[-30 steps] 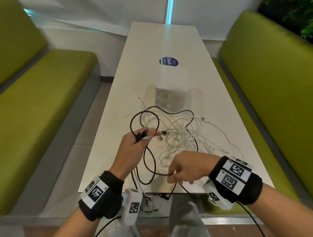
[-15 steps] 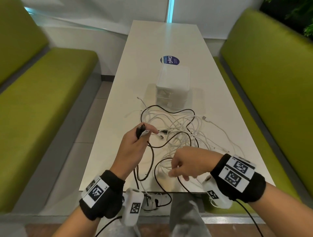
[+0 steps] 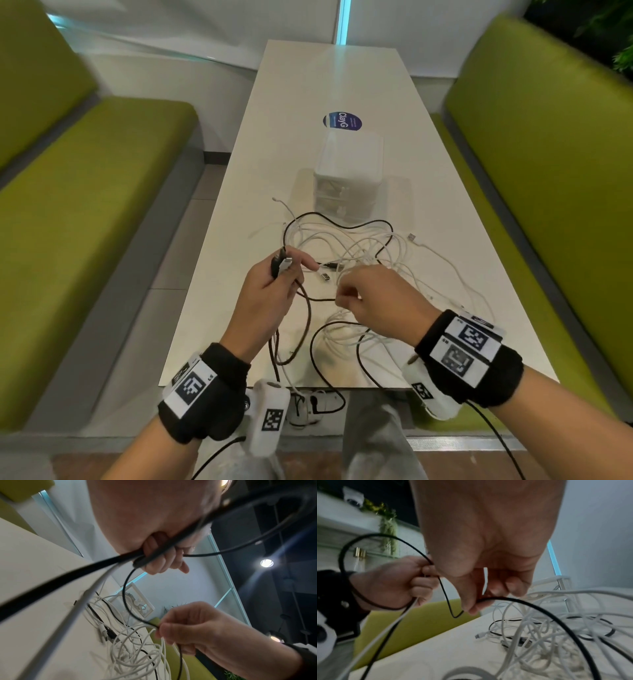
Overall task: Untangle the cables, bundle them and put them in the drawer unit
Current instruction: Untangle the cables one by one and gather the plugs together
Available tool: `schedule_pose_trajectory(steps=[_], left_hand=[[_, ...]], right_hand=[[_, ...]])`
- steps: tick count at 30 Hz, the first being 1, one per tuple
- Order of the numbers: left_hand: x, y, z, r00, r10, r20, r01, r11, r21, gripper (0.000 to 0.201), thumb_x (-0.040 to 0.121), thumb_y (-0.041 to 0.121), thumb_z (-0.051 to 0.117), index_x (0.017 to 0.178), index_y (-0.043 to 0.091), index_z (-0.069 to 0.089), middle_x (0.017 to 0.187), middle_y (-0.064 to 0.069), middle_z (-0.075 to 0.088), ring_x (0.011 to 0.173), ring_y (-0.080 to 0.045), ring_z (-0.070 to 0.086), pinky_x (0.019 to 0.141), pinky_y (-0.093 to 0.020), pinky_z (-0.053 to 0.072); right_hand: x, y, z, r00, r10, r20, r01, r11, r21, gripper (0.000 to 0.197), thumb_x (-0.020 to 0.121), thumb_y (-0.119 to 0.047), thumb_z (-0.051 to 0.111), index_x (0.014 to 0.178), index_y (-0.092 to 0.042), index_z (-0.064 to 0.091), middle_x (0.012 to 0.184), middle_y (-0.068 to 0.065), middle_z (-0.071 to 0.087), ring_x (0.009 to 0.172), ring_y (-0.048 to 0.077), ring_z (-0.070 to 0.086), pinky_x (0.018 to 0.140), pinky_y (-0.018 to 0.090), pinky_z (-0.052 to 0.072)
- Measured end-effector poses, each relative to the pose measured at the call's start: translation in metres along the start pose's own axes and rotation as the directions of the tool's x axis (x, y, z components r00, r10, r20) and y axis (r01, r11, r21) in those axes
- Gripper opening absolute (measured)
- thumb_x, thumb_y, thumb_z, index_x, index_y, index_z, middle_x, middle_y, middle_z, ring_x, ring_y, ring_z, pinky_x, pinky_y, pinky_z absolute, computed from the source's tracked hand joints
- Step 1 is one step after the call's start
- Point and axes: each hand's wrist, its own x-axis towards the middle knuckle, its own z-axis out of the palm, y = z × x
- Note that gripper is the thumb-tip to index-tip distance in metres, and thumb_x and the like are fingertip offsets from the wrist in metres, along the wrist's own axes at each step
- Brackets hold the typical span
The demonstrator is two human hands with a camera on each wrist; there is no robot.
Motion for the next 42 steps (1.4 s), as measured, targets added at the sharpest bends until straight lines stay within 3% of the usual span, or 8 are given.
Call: schedule_pose_trajectory(steps=[10,12,16,17,23,27,32,42], left_hand=[[0.006,-0.011,-0.005,0.932,0.017,-0.362,0.033,0.991,0.132,0.027,0.102,0.024,0.045,0.093,0.012,0.067,0.092,-0.017,0.062,0.110,-0.034,0.057,0.085,-0.017,0.046],[0.004,-0.009,-0.005,0.933,0.040,-0.358,0.012,0.990,0.142,0.026,0.102,0.024,0.045,0.094,0.013,0.067,0.091,-0.006,0.062,0.107,-0.031,0.058,0.078,-0.011,0.044],[0.002,-0.006,-0.005,0.949,-0.006,-0.315,0.033,0.996,0.080,0.029,0.102,0.029,0.046,0.088,0.017,0.068,0.084,-0.031,0.052,0.092,-0.060,0.050,0.102,-0.063,0.030],[0.003,-0.006,-0.005,0.949,-0.018,-0.314,0.037,0.998,0.056,0.030,0.102,0.030,0.046,0.084,0.020,0.068,0.073,-0.023,0.047,0.087,-0.061,0.049,0.075,-0.039,0.028],[0.005,-0.008,-0.003,0.951,-0.050,-0.306,0.056,0.998,0.011,0.034,0.102,0.031,0.045,0.077,0.018,0.065,0.074,-0.021,0.051,0.112,-0.064,0.039,0.069,-0.055,0.039],[0.004,-0.008,-0.001,0.954,-0.038,-0.296,0.053,0.998,0.043,0.036,0.103,0.033,0.042,0.078,0.018,0.064,0.053,0.015,0.052,0.078,-0.049,0.036,0.059,-0.038,0.039],[0.005,-0.012,-0.003,0.960,-0.024,-0.278,0.040,0.998,0.054,0.038,0.102,0.036,0.043,0.076,0.020,0.064,0.059,0.001,0.046,0.057,-0.030,0.047,0.059,-0.029,0.027],[0.002,-0.011,-0.005,0.970,-0.005,-0.241,0.026,0.996,0.083,0.038,0.101,0.040,0.042,0.075,0.021,0.062,0.051,0.012,0.030,0.050,-0.015,0.021,0.051,-0.028,0.020]], right_hand=[[-0.016,-0.012,-0.028,0.853,-0.249,0.458,-0.285,0.513,0.810,0.011,0.096,-0.003,0.052,0.091,-0.001,0.062,0.065,0.011,0.053,0.033,0.015,0.049,0.043,0.026,0.052],[-0.017,-0.011,-0.027,0.824,-0.279,0.493,-0.308,0.509,0.804,0.012,0.096,-0.002,0.050,0.093,0.000,0.061,0.063,0.011,0.053,0.033,0.015,0.051,0.045,0.027,0.053],[-0.019,-0.011,-0.027,0.772,-0.290,0.566,-0.270,0.657,0.704,0.009,0.094,-0.005,0.055,0.091,-0.005,0.063,0.063,0.010,0.058,0.038,0.017,0.056,0.051,0.028,0.054],[-0.020,-0.011,-0.026,0.746,-0.299,0.595,-0.267,0.684,0.679,0.008,0.094,-0.006,0.056,0.092,-0.006,0.064,0.064,0.010,0.060,0.040,0.018,0.057,0.054,0.029,0.054],[-0.025,-0.011,-0.020,0.596,-0.390,0.702,-0.293,0.709,0.642,0.008,0.097,-0.009,0.055,0.100,-0.007,0.062,0.069,0.009,0.062,0.046,0.018,0.063,0.061,0.031,0.056],[-0.021,-0.009,-0.009,0.675,-0.175,0.717,-0.269,0.846,0.460,0.013,0.095,-0.013,0.053,0.100,-0.003,0.060,0.076,0.009,0.069,0.054,0.021,0.067,0.064,0.028,0.056],[-0.015,-0.002,0.011,0.888,-0.067,0.455,0.043,0.997,0.063,0.007,0.091,-0.024,0.058,0.092,-0.020,0.065,0.094,-0.003,0.071,0.085,0.015,0.066,0.083,0.037,0.054],[-0.010,-0.005,0.021,0.982,0.045,0.181,-0.052,0.998,0.036,0.041,0.083,-0.053,0.065,0.114,-0.027,0.059,0.084,-0.007,0.063,0.081,0.012,0.057,0.068,0.028,0.044]])
